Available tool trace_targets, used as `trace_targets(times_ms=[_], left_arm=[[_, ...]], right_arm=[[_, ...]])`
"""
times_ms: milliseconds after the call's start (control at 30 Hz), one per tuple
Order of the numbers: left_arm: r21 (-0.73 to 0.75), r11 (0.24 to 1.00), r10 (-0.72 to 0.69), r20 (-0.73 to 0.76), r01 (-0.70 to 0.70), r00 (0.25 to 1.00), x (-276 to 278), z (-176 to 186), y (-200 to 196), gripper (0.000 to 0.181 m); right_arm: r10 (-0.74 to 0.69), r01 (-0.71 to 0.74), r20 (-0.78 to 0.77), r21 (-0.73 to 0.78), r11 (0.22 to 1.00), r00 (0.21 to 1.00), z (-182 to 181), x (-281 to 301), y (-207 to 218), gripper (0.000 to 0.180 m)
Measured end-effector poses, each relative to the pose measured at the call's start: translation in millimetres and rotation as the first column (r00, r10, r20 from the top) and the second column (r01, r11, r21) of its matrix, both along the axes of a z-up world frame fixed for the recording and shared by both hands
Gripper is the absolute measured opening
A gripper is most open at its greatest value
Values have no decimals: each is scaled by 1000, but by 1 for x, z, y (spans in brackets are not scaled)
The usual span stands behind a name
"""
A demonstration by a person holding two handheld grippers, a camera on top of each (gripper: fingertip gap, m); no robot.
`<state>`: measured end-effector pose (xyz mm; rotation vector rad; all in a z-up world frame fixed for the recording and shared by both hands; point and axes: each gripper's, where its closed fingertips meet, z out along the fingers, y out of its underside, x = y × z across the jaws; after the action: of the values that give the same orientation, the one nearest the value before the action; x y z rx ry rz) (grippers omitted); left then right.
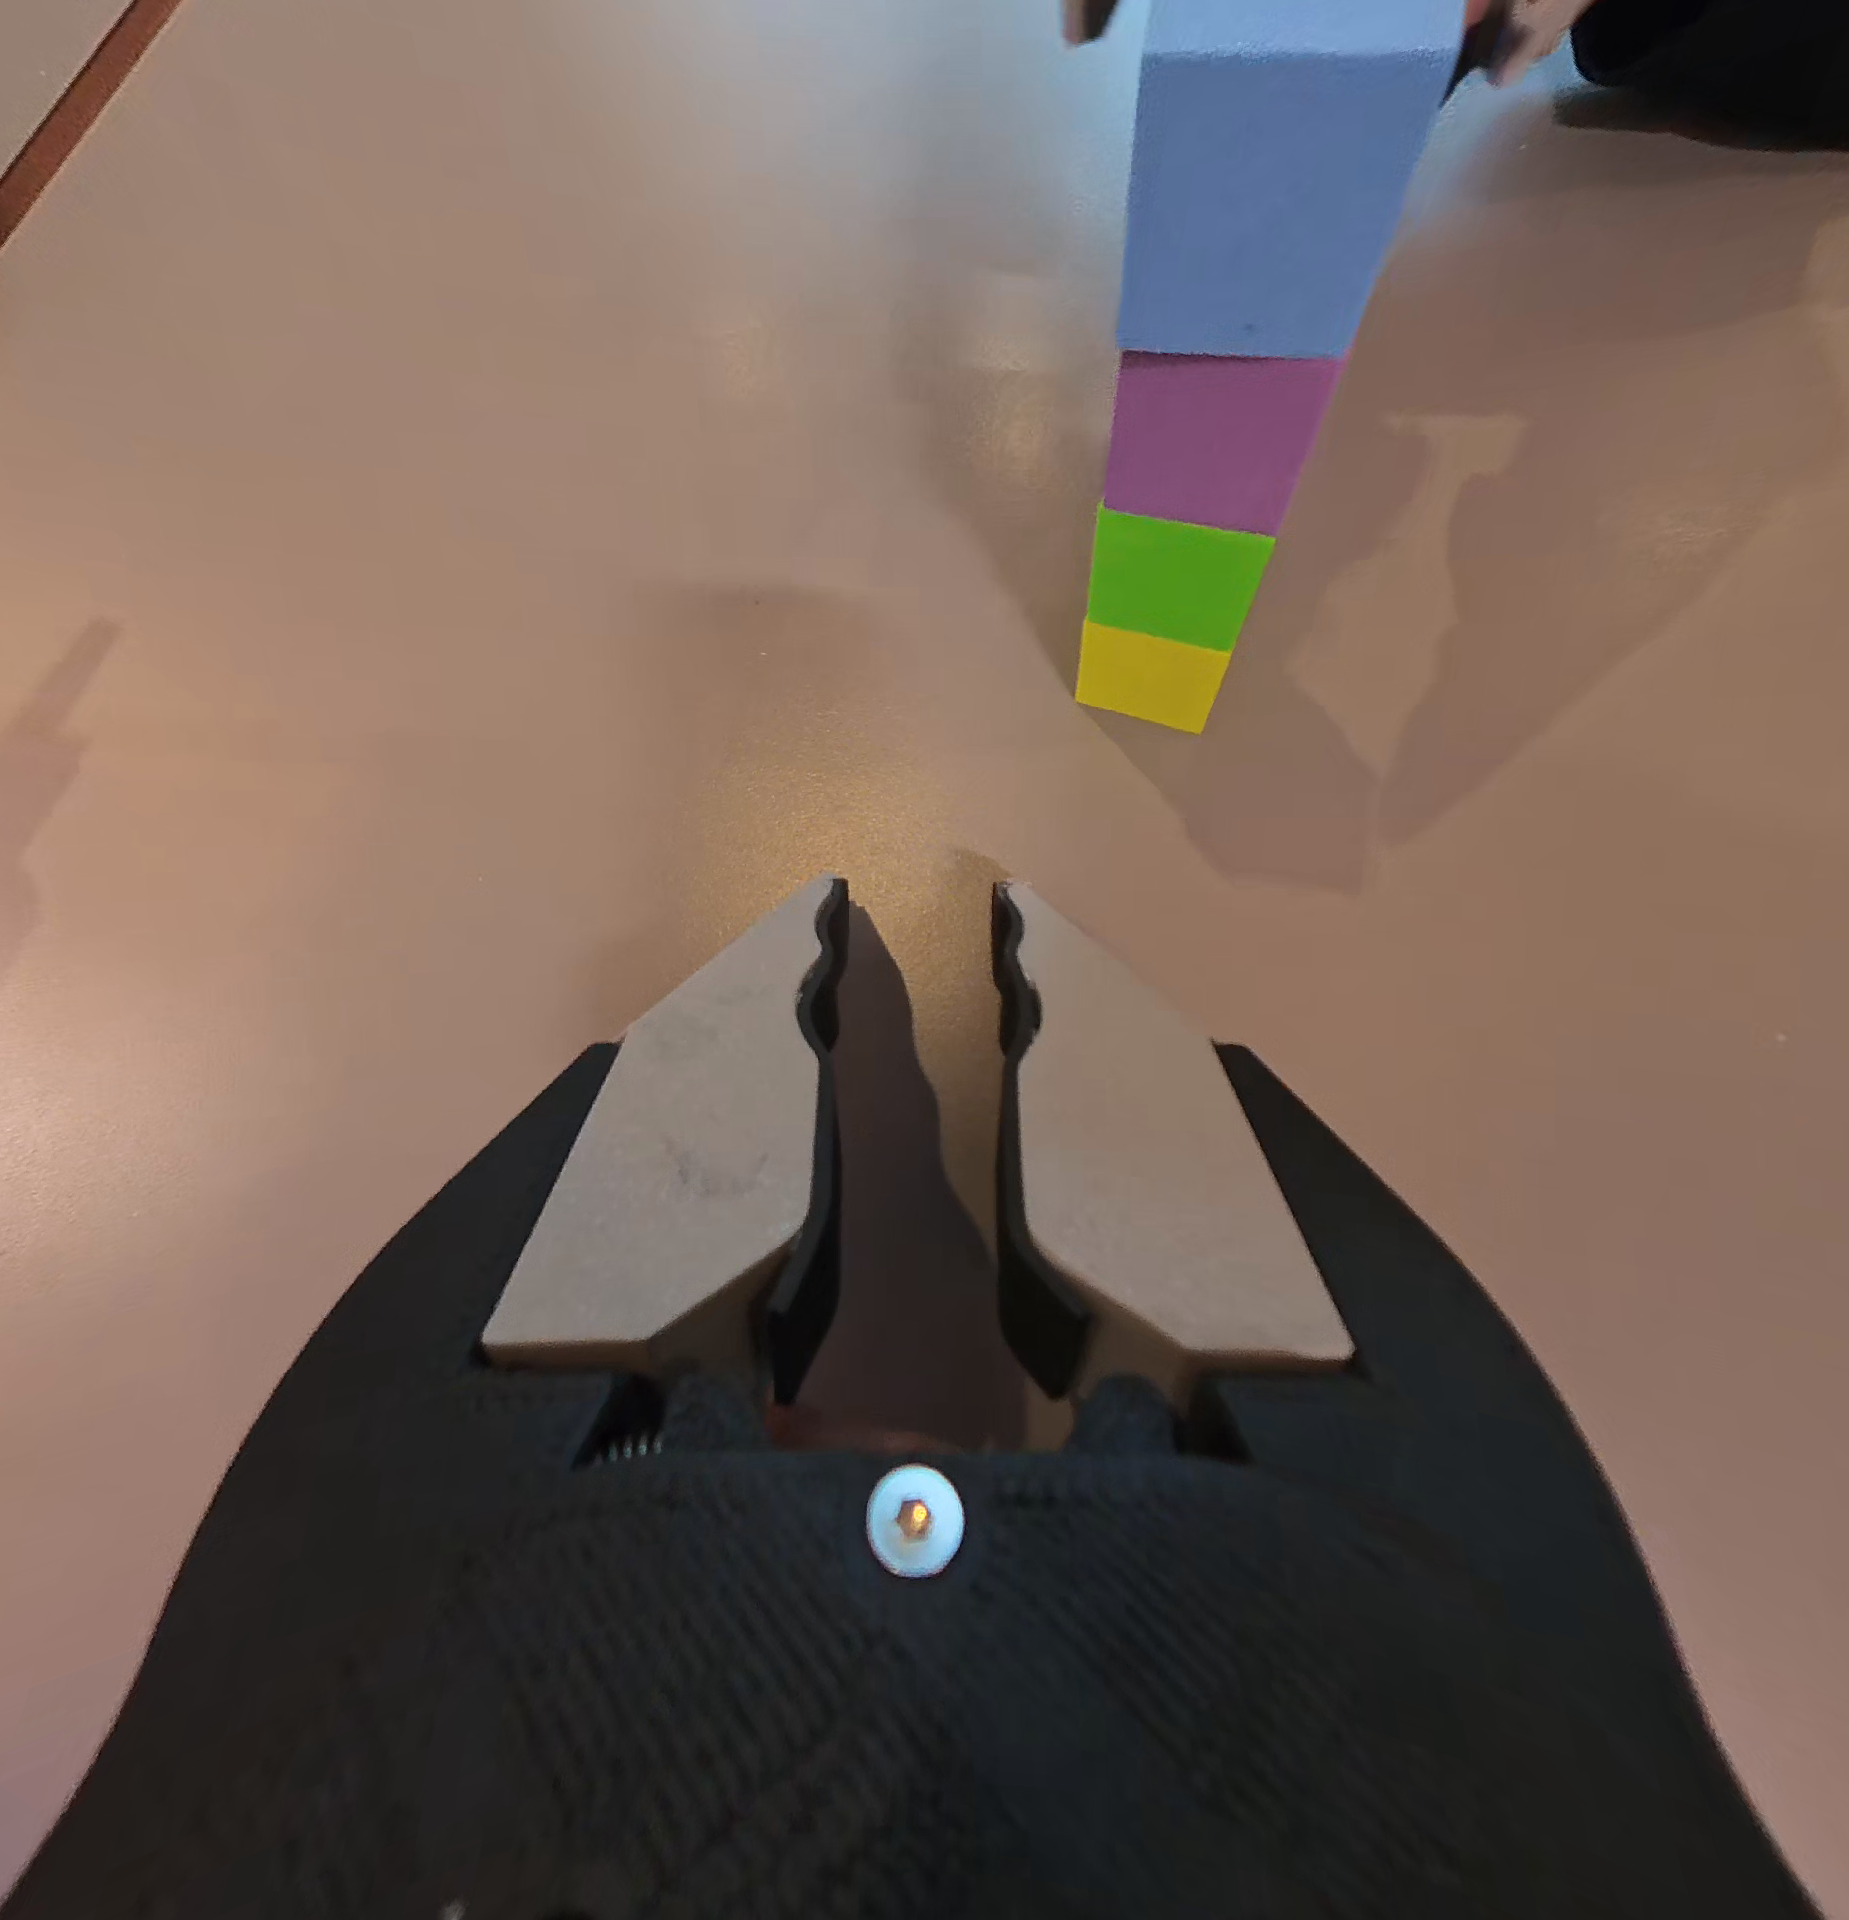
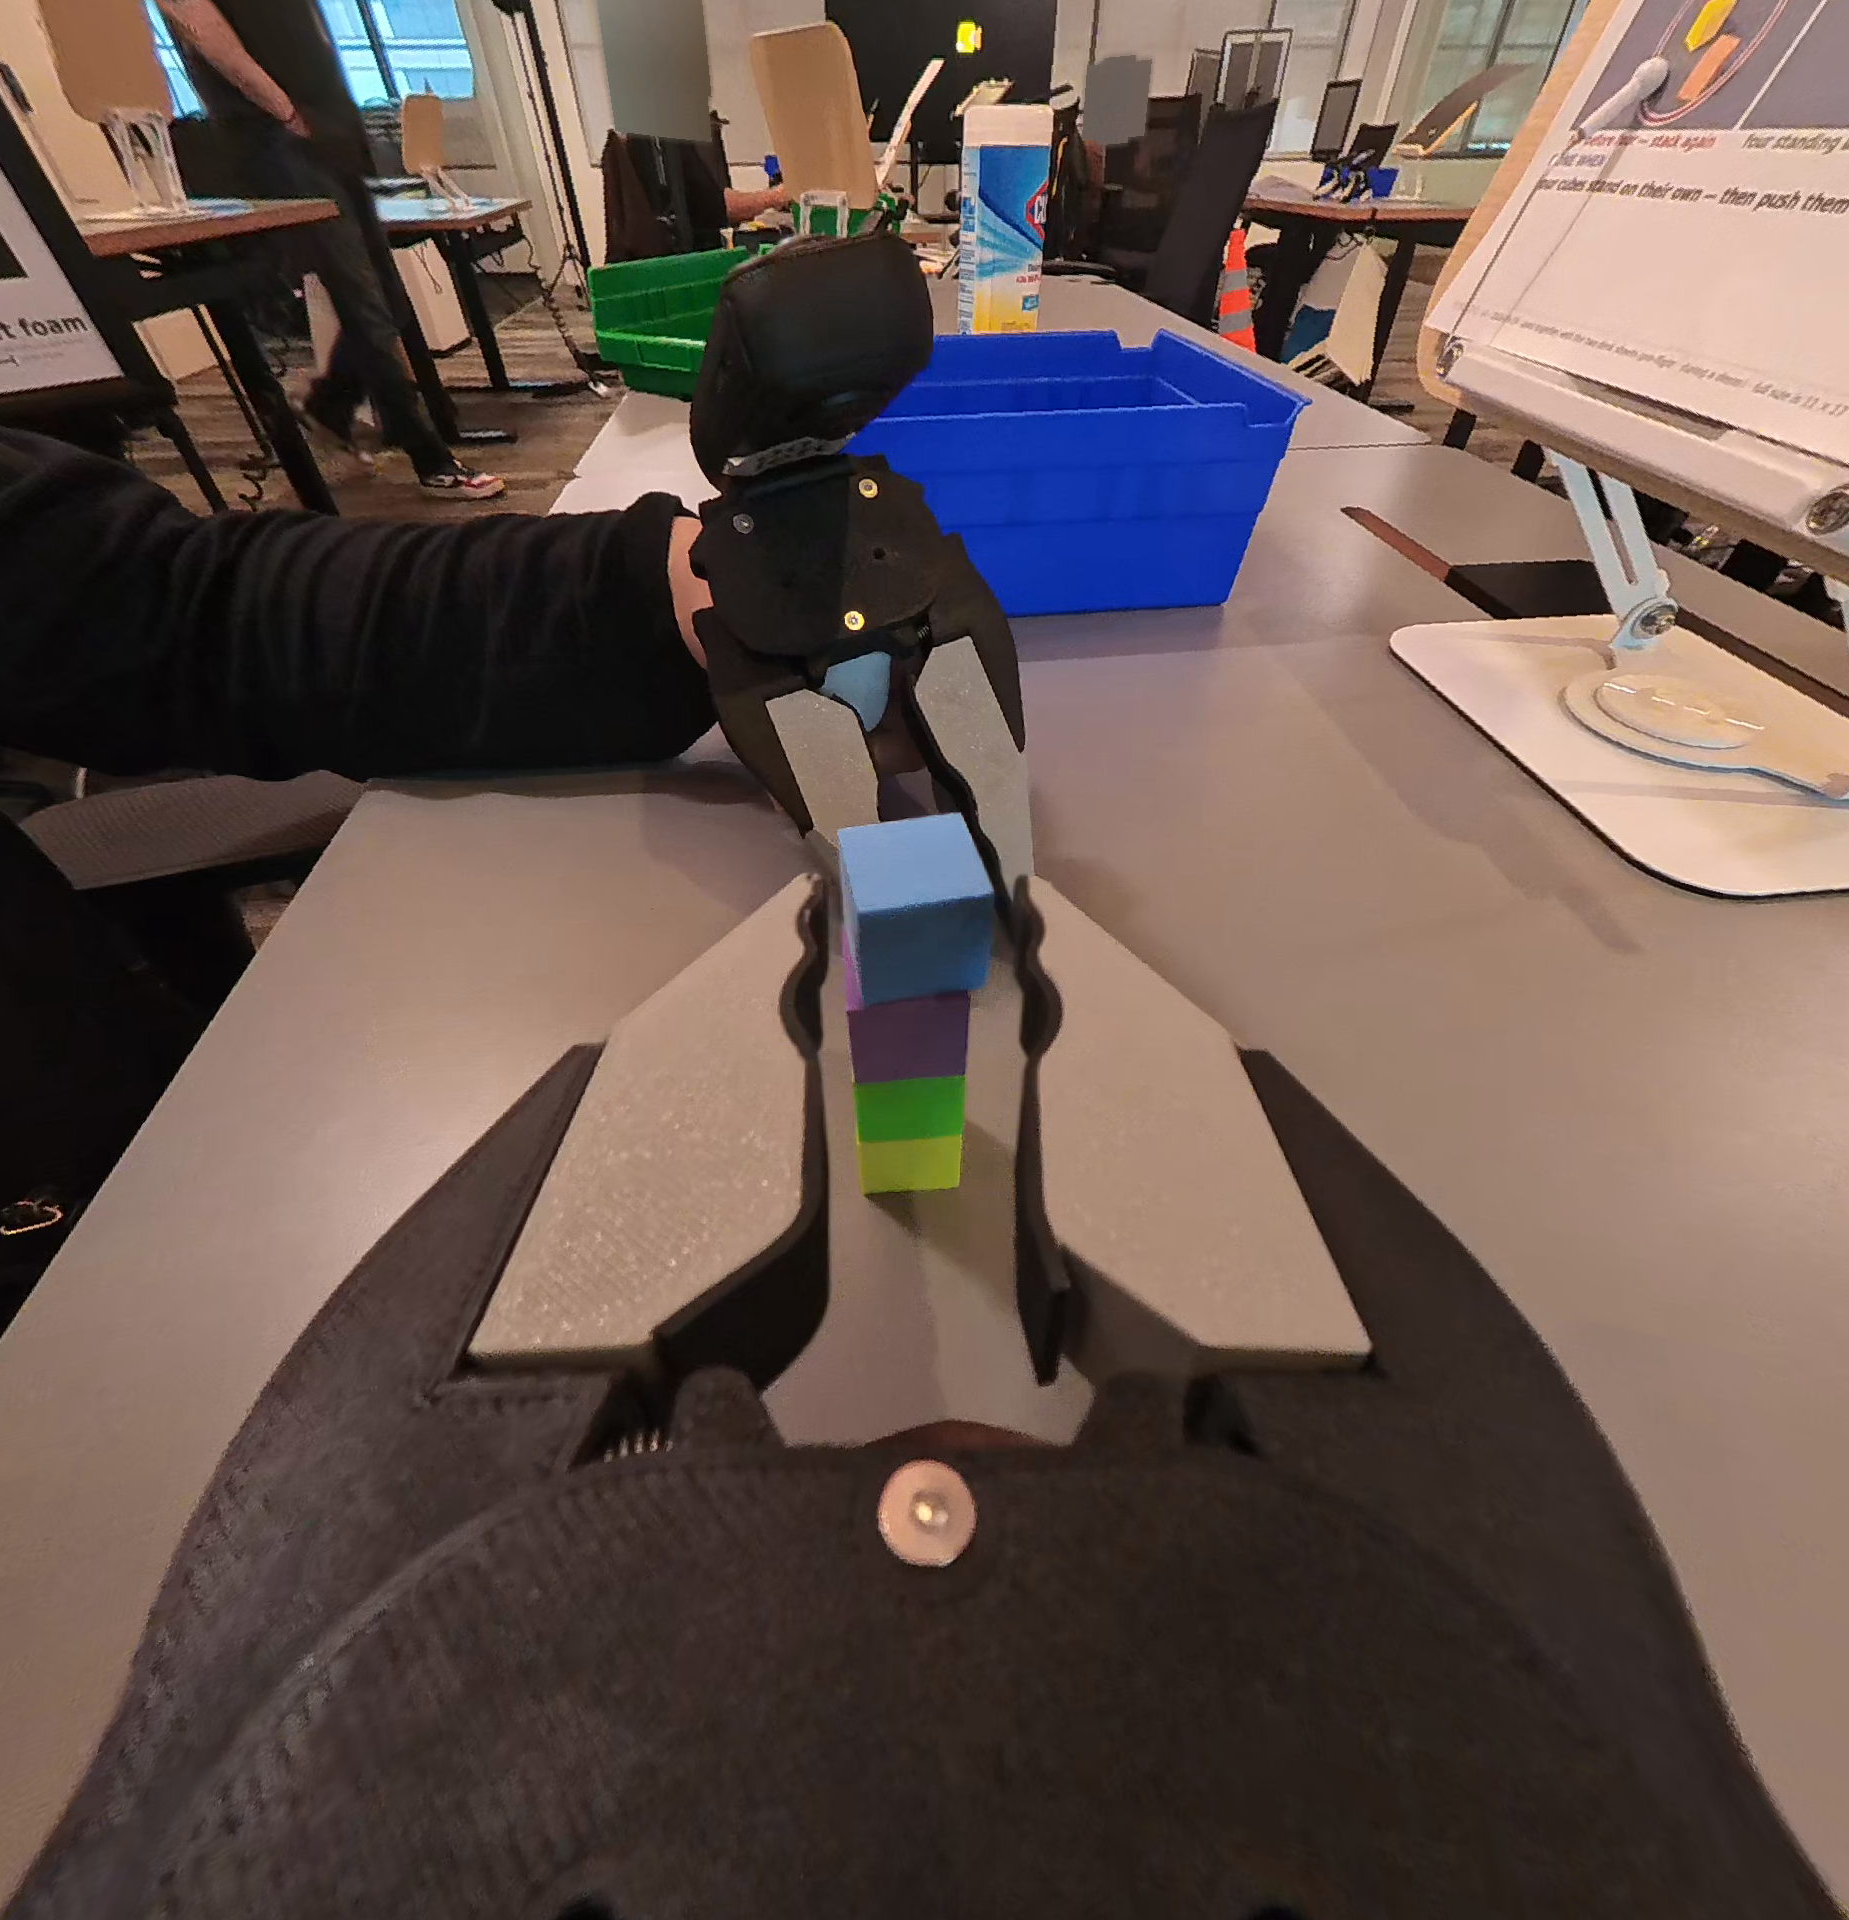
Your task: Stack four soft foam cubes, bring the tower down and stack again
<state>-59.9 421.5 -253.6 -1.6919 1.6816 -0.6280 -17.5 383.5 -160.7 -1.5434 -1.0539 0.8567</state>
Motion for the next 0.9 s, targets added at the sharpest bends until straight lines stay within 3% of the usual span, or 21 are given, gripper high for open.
trace_targets(times_ms=[500,633,733,900], left_arm=[[-21,1000,-6,0,6,1000,-1,0,-2,25],[-19,1000,-6,0,6,1000,-1,0,-2,25],[-17,1000,-10,-1,10,1000,-1,0,-3,24],[-20,1000,-13,-2,13,1000,-1,0,-4,21]], right_arm=[[7,-6,4,-104,995,1000,-9,11,5,56],[1,1,19,-83,997,1000,-6,25,4,32],[51,-51,-3,-57,997,999,3,31,-6,0],[212,-206,97,-70,976,972,-8,12,-37,0]])
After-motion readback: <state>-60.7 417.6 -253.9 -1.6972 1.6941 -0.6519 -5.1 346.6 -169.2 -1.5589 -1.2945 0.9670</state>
